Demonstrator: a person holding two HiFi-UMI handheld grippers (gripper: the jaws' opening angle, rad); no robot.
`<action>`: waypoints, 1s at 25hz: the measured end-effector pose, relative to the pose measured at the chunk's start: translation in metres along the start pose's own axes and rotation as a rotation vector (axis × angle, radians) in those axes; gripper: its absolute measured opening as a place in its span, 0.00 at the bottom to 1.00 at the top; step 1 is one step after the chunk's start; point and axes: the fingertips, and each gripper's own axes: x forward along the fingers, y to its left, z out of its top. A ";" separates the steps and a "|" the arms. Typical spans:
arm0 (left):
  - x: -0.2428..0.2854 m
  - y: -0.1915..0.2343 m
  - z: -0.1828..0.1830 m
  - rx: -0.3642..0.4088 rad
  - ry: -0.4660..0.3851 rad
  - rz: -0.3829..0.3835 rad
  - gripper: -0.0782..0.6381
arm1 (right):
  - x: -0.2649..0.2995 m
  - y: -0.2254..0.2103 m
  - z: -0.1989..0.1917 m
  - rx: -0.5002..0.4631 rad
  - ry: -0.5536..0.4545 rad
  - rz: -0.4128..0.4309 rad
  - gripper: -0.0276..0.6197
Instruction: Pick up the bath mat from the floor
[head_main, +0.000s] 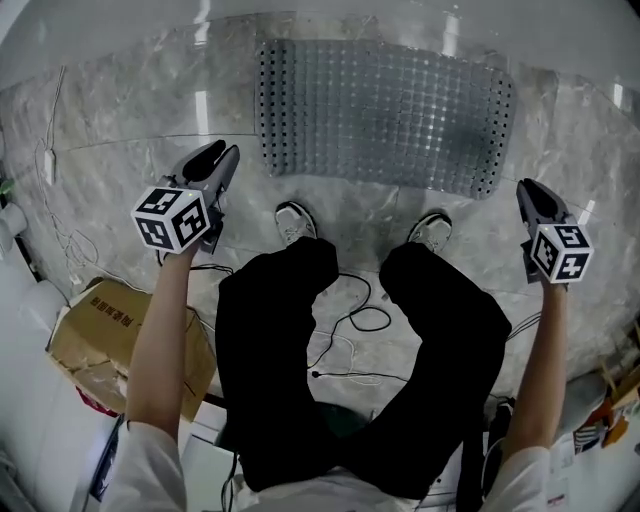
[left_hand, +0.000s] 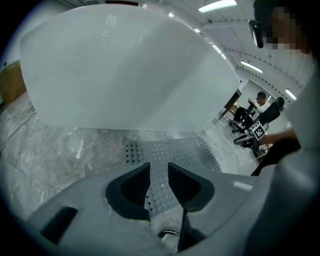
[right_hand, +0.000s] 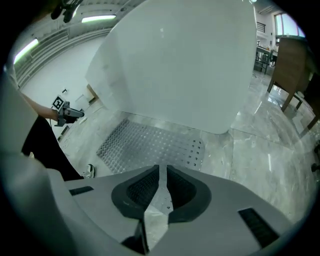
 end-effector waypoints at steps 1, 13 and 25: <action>0.012 0.009 -0.009 -0.002 0.016 0.002 0.26 | 0.012 -0.006 -0.005 0.007 0.006 -0.009 0.06; 0.130 0.088 -0.099 -0.033 0.190 0.039 0.40 | 0.124 -0.074 -0.081 0.076 0.085 -0.111 0.18; 0.187 0.130 -0.145 -0.137 0.215 0.100 0.46 | 0.181 -0.103 -0.104 0.149 0.157 -0.174 0.40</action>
